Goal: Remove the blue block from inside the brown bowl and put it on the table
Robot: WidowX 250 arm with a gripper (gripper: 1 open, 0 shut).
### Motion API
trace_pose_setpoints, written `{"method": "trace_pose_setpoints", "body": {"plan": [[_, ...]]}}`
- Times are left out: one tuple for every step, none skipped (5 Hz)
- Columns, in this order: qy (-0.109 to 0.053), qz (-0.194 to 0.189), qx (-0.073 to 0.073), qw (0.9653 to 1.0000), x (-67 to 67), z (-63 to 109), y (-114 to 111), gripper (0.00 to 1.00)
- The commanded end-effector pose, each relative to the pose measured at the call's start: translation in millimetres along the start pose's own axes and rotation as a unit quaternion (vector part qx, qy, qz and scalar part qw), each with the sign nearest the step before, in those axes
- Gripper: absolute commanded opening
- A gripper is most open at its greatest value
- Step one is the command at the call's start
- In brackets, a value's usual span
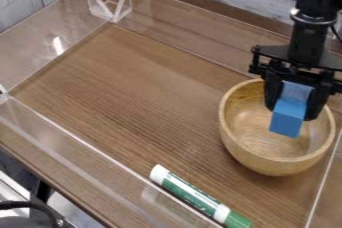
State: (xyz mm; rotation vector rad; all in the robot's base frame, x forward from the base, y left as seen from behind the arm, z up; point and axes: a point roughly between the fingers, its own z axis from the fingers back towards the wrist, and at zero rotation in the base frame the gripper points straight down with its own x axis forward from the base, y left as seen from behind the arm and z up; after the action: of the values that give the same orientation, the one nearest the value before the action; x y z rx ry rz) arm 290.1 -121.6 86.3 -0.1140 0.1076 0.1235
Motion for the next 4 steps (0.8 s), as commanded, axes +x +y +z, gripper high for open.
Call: {"method": "trace_pose_setpoints", "body": {"plan": [[-0.047, -0.010, -0.023, 0.9986, 6.3, 33.7, -4.4, 0.00], [-0.045, -0.016, -0.023, 0.9986, 5.2, 34.9, -3.4, 0.00], [-0.042, -0.022, -0.023, 0.9986, 3.9, 36.1, -2.3, 0.00], [-0.040, -0.029, -0.023, 0.9985, 2.6, 37.6, -0.8, 0.00]]}}
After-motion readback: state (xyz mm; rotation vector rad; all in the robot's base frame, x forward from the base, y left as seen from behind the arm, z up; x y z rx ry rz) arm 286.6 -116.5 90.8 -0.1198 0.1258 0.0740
